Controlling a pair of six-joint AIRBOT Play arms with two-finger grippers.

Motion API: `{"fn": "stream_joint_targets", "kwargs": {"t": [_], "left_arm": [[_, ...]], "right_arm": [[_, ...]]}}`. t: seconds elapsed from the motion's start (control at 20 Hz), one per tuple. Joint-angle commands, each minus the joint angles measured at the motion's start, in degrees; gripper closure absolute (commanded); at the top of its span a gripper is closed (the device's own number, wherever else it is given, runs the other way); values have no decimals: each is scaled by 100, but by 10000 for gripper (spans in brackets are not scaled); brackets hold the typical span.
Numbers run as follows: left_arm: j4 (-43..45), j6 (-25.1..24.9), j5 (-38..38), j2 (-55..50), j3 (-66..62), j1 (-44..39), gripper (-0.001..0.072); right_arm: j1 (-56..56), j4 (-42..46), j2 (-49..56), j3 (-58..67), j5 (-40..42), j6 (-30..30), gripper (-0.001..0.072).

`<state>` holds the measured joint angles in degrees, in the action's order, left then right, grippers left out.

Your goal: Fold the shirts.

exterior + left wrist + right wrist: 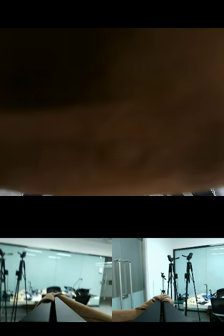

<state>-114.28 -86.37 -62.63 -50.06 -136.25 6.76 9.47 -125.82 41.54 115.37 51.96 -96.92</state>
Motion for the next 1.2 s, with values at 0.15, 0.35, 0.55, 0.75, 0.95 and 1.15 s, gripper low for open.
{"fn": "stream_joint_targets", "kwargs": {"t": [0.15,0.35,0.55,0.75,0.95,1.15], "left_arm": [[90,-385,275,-398,2815,-817,696],[713,-496,1631,-1034,5574,-769,696],[763,-684,2726,-2874,6277,-461,696],[763,-774,1825,-4942,4909,-424,696],[481,-772,1222,-5965,3595,-470,696],[177,-761,240,-6220,2673,-380,309]], "right_arm": [[-186,-485,1467,-448,894,26,693],[-737,-282,2874,-1980,623,-87,693],[-1110,-264,4607,-3093,-798,-122,693],[-1091,-693,5770,-3086,-1532,-52,693],[-1073,-682,6094,-3086,-1832,-61,692],[-765,-662,5921,-3071,-1394,-85,308]]}}
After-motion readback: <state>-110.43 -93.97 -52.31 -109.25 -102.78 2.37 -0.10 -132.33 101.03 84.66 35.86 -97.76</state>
